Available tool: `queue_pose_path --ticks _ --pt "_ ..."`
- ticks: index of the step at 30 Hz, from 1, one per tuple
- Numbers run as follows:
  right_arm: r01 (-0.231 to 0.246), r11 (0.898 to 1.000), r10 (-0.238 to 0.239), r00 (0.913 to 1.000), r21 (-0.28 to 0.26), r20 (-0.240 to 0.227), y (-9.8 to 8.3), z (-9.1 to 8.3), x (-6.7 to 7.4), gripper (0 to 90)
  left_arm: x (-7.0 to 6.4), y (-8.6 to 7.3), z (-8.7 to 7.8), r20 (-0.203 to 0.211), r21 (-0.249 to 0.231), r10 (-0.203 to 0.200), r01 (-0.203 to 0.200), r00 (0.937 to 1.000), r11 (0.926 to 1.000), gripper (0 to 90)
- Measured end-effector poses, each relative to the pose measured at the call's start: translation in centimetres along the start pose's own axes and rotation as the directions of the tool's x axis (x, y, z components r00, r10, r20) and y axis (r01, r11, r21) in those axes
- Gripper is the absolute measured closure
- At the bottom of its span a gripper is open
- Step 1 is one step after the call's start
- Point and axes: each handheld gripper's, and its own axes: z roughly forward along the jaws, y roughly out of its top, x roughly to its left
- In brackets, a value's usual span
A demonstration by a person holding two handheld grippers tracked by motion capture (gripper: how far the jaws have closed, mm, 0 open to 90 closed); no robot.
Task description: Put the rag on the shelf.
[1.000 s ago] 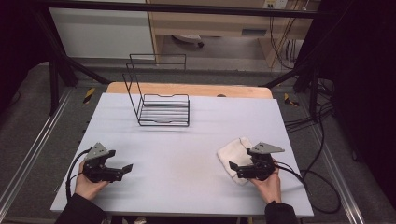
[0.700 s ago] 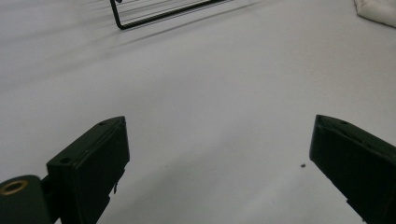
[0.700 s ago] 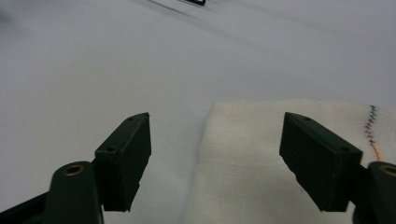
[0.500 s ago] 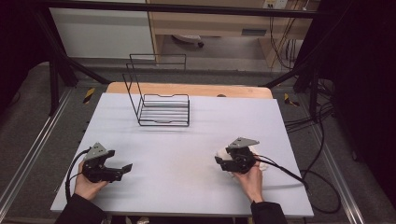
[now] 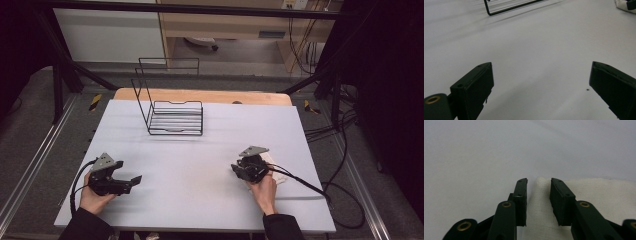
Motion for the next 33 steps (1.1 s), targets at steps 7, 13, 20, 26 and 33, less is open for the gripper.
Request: queue_pose_path --ticks 7,13,20,26,33 --pt "0.029 1.000 -0.029 0.9988 0.009 0.038 0.0 0.1 0.2 77.1 0.1 0.0 0.0 -0.002 0.003 0.000 0.000 1.0000 1.0000 5.6" --pt "0.030 0.999 -0.031 0.9979 0.020 0.056 0.2 0.2 0.4 82.9 0.0 0.0 0.0 -0.001 0.002 0.000 0.000 1.0000 1.0000 5.8" --pt "0.011 1.000 -0.011 0.9981 0.001 0.061 0.4 -0.2 0.6 85.1 0.1 0.0 -0.1 -0.001 0.002 0.001 -0.001 1.0000 1.0000 5.9" --pt "0.011 0.999 -0.010 0.9998 -0.041 0.019 1.1 -0.9 1.1 85.2 0.0 0.0 0.0 -0.002 0.002 0.002 -0.002 1.0000 1.0000 6.0" --pt "0.034 0.997 -0.038 0.9975 -0.063 -0.060 2.8 0.1 3.5 85.2 0.0 0.0 0.0 -0.002 0.001 0.001 -0.001 1.0000 1.0000 5.9"
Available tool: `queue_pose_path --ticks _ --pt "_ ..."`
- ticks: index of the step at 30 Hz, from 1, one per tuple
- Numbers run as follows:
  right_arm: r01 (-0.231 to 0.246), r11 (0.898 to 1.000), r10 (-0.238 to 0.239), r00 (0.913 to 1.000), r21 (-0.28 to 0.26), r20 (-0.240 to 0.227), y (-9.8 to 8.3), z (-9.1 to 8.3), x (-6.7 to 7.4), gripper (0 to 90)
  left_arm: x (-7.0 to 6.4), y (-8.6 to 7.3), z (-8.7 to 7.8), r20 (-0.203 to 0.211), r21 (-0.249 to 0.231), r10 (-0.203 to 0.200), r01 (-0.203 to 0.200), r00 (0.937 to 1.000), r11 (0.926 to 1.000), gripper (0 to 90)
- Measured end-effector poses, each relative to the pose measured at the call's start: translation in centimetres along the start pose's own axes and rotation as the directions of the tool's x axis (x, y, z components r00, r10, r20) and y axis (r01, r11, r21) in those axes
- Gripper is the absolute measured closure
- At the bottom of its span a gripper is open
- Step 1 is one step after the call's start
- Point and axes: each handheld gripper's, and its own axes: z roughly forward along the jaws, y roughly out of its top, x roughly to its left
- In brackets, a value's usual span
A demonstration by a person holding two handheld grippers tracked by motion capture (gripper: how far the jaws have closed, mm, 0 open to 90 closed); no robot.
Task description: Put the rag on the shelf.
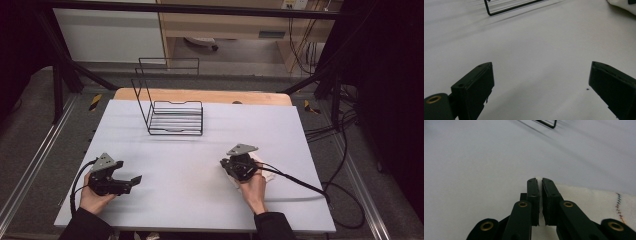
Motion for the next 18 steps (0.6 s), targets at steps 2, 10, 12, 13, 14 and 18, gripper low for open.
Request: queue_pose_path --ticks 2,10,12,13,14,18 --pt "-0.001 1.000 0.000 0.9999 -0.007 -0.017 0.4 0.5 0.5 85.2 0.0 0.0 0.0 0.000 0.001 0.001 -0.001 1.0000 1.0000 6.0" --pt "0.006 1.000 -0.007 0.9975 -0.019 -0.070 1.9 2.6 2.4 84.9 0.0 0.0 0.0 -0.001 -0.001 0.000 0.000 1.0000 1.0000 6.0" --pt "0.013 1.000 -0.015 0.9971 -0.020 -0.075 2.1 3.1 2.8 84.8 0.0 0.0 -0.1 -0.003 0.000 0.002 -0.002 1.0000 1.0000 6.0" --pt "0.014 1.000 -0.015 0.9967 -0.018 -0.080 2.1 3.4 3.0 84.7 0.0 0.0 -0.1 -0.003 0.000 0.002 -0.002 1.0000 1.0000 6.0" --pt "0.015 1.000 -0.016 0.9967 -0.014 -0.079 2.1 3.6 3.1 84.6 0.0 0.0 0.0 -0.003 -0.001 0.001 -0.001 1.0000 1.0000 6.0" --pt "0.008 1.000 -0.007 0.9957 0.012 -0.092 1.9 4.6 3.0 82.3 -0.1 0.1 0.0 -0.005 0.000 0.003 -0.003 1.0000 1.0000 6.0"
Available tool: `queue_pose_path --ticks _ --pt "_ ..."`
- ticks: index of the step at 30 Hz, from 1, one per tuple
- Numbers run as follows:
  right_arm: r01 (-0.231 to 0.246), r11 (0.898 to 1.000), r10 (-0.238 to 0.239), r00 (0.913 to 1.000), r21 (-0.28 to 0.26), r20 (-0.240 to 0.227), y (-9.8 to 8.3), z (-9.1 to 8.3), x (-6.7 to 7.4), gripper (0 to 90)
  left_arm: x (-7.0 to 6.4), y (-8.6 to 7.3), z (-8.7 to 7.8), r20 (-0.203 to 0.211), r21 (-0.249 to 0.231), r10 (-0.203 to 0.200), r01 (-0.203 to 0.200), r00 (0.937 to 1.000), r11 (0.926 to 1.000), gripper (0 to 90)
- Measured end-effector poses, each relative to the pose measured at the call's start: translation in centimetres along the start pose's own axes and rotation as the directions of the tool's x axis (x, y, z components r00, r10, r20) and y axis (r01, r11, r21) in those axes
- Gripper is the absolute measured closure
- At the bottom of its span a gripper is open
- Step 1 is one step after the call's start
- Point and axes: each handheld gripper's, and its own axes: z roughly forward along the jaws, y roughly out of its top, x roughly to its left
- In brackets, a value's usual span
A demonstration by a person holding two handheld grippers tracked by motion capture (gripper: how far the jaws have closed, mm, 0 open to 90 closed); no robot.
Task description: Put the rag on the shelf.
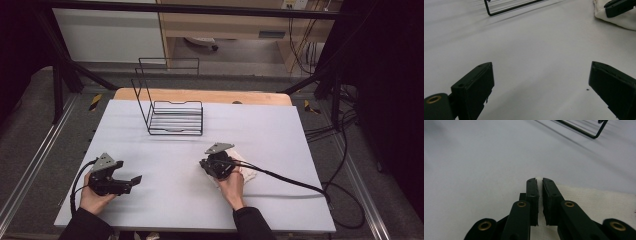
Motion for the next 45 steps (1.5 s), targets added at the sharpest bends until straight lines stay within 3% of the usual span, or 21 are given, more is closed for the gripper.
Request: queue_pose_path --ticks 2,3,6,7,9,11,14,16,17,18,22,24,25,27,35,39,40,41,42,45 --pt "0.004 1.000 -0.004 1.0000 0.001 -0.007 0.0 0.1 -0.1 80.6 -0.1 0.0 0.0 0.000 0.004 0.006 -0.006 1.0000 1.0000 6.0" --pt "-0.008 1.000 0.008 0.9994 -0.020 -0.033 0.2 -0.2 -0.1 70.7 -0.1 0.0 0.0 0.001 0.005 0.006 -0.006 1.0000 1.0000 6.0" --pt "-0.026 0.998 0.023 0.9984 -0.053 -0.052 1.0 -1.4 -0.4 55.5 -0.2 0.1 0.1 0.000 0.007 0.008 -0.008 1.0000 0.9999 6.0" --pt "-0.017 0.998 0.015 0.9993 -0.062 -0.035 1.2 -1.9 -0.6 48.6 -0.2 0.1 0.1 0.000 0.004 0.004 -0.004 1.0000 1.0000 6.0" --pt "-0.002 0.998 0.000 0.9998 -0.062 -0.021 1.4 -2.5 -0.8 46.1 -0.3 0.1 0.2 0.000 0.005 0.004 -0.004 1.0000 1.0000 6.0" --pt "0.014 0.998 -0.013 0.9999 -0.060 0.010 1.3 -4.1 -1.9 30.5 -0.3 0.2 0.2 -0.002 0.007 0.004 -0.004 1.0000 1.0000 6.0" --pt "0.012 0.998 -0.010 0.9993 -0.055 0.036 0.5 -5.0 -2.9 27.2 -0.3 0.2 0.3 -0.004 0.012 0.003 -0.003 1.0000 0.9999 6.0" --pt "0.009 0.999 -0.007 0.9975 -0.034 0.071 -1.4 -6.2 -4.6 25.6 -0.4 0.2 0.4 -0.005 0.015 0.003 -0.003 1.0000 0.9999 6.0" --pt "0.009 0.999 -0.007 0.9975 -0.034 0.071 -1.4 -6.2 -4.6 25.6 -0.4 0.2 0.4 -0.005 0.015 0.003 -0.003 1.0000 0.9999 6.0" --pt "-0.015 1.000 0.015 0.9966 -0.010 0.081 -2.9 -6.9 -5.7 28.5 -0.4 0.2 0.5 -0.006 0.016 0.004 -0.004 1.0000 0.9999 6.0" --pt "-0.074 0.997 0.071 0.9909 0.022 0.115 -5.8 -8.2 -7.4 38.7 -0.5 0.3 0.7 -0.003 0.017 0.007 -0.007 1.0000 0.9998 6.0" --pt "-0.085 0.996 0.080 0.9892 0.035 0.123 -6.4 -8.6 -7.8 43.4 -0.6 0.4 0.8 -0.002 0.021 0.005 -0.005 1.0000 0.9998 6.0" --pt "-0.122 0.992 0.117 0.9846 0.037 0.130 -7.3 -9.1 -8.5 49.6 -0.6 0.4 0.9 -0.002 0.027 0.011 -0.011 0.9999 0.9996 6.0" --pt "-0.155 0.987 0.149 0.9816 0.040 0.119 -7.8 -9.5 -8.8 53.7 -0.7 0.4 0.9 -0.002 0.028 0.010 -0.010 0.9999 0.9995 6.0" --pt "-0.170 0.984 0.166 0.9829 0.048 0.078 -8.0 -8.9 -8.8 59.9 -1.0 0.6 1.0 -0.004 0.029 0.007 -0.006 1.0000 0.9996 6.1" --pt "-0.203 0.978 0.201 0.9779 0.046 0.060 -7.9 -8.6 -8.9 66.1 -1.3 0.8 1.2 0.000 0.026 -0.005 0.005 1.0000 0.9997 6.1" --pt "-0.227 0.973 0.224 0.9735 0.053 0.044 -7.9 -8.6 -8.9 72.3 -1.4 0.9 1.3 -0.002 0.024 -0.006 0.006 1.0000 0.9997 6.1" --pt "-0.227 0.973 0.224 0.9735 0.053 0.044 -7.9 -8.6 -8.9 72.3 -1.5 1.0 1.3 -0.003 0.024 -0.006 0.006 1.0000 0.9997 6.1" --pt "-0.250 0.966 0.249 0.9680 0.057 0.034 -7.9 -8.6 -8.8 76.5 -1.6 1.1 1.4 -0.003 0.022 -0.007 0.007 1.0000 0.9997 6.1" --pt "-0.256 0.965 0.255 0.9665 0.060 0.031 -7.8 -8.7 -8.8 78.3 -1.9 1.5 1.6 -0.001 0.015 -0.028 0.028 0.9996 0.9995 6.1"
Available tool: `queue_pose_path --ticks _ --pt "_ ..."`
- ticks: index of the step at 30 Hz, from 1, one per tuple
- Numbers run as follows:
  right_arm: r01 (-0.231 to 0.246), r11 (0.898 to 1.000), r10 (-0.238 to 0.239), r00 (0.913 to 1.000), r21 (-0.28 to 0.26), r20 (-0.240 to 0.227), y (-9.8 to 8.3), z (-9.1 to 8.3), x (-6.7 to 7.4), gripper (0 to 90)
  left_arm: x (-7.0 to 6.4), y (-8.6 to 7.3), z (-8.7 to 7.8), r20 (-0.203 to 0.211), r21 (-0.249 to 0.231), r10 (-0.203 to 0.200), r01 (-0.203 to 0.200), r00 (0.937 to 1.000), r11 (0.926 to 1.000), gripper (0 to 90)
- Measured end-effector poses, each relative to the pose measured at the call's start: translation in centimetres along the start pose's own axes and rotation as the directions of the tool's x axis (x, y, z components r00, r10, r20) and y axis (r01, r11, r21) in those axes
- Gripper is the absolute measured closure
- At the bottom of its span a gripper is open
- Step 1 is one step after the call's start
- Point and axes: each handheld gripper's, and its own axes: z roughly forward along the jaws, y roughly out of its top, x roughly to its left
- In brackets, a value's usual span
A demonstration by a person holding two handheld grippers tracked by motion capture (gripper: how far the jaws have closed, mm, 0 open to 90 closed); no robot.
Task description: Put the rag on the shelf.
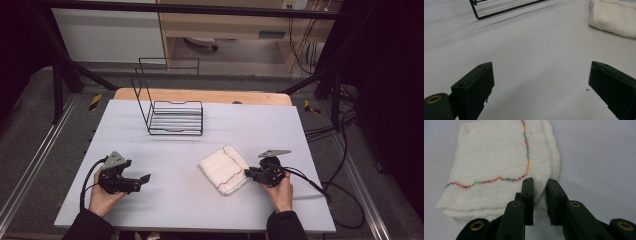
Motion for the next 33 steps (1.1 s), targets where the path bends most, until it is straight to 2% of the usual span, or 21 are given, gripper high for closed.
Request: queue_pose_path --ticks 4,8,12,16,17,18,20,21,24,25,29,33 --pt "-0.025 1.000 0.025 0.9997 0.001 -0.006 -0.4 -0.4 0.6 78.9 -0.7 0.8 0.5 -0.002 -0.001 -0.024 0.024 0.9997 0.9997 6.6" --pt "-0.019 1.000 0.019 0.9998 -0.005 -0.008 -0.9 -0.8 1.3 78.6 -1.9 1.7 1.5 0.003 0.005 -0.025 0.024 0.9997 0.9997 7.6" --pt "0.015 1.000 -0.015 0.9999 -0.014 0.003 -1.7 -1.2 2.1 77.2 -3.7 2.9 3.1 0.026 0.011 -0.013 0.013 0.9996 0.9999 10.5" --pt "0.043 0.999 -0.043 0.9990 -0.021 0.007 -1.7 -1.2 2.0 73.7 -5.4 4.3 5.2 0.042 0.019 -0.009 0.008 0.9991 0.9998 12.5" --pt "0.054 0.998 -0.054 0.9985 -0.031 0.004 -1.7 -1.2 2.0 69.4 -5.7 4.6 5.7 0.043 0.022 -0.012 0.011 0.9990 0.9997 13.4" --pt "0.079 0.994 -0.078 0.9969 -0.074 0.005 -1.7 -1.5 1.9 61.8 -6.0 4.9 6.3 0.045 0.026 -0.018 0.017 0.9988 0.9995 15.5" --pt "0.075 0.993 -0.075 0.9972 -0.087 -0.002 -1.6 -1.8 1.9 59.2 -6.5 5.5 7.3 0.051 0.031 -0.031 0.029 0.9982 0.9991 16.6" --pt "0.076 0.992 -0.076 0.9971 -0.103 -0.004 -1.5 -2.0 1.8 53.9 -6.8 5.7 7.8 0.050 0.035 -0.036 0.034 0.9981 0.9988 17.8" --pt "0.105 0.983 -0.101 0.9944 -0.151 0.028 -1.4 -2.5 1.5 39.7 -7.6 6.4 9.2 0.043 0.044 -0.046 0.044 0.9980 0.9981 22.3" --pt "0.105 0.983 -0.101 0.9944 -0.151 0.028 -1.4 -2.5 1.5 39.7 -7.8 6.5 9.6 0.049 0.045 -0.056 0.054 0.9972 0.9975 22.3" --pt "0.109 0.981 -0.102 0.9935 -0.159 0.051 -1.6 -2.4 1.0 25.5 -8.5 6.8 11.1 0.061 0.064 -0.087 0.083 0.9943 0.9945 29.8" --pt "0.112 0.981 -0.104 0.9929 -0.159 0.057 -1.5 -2.4 1.0 21.6 -8.9 6.9 12.3 0.069 0.091 -0.107 0.100 0.9918 0.9907 35.5"
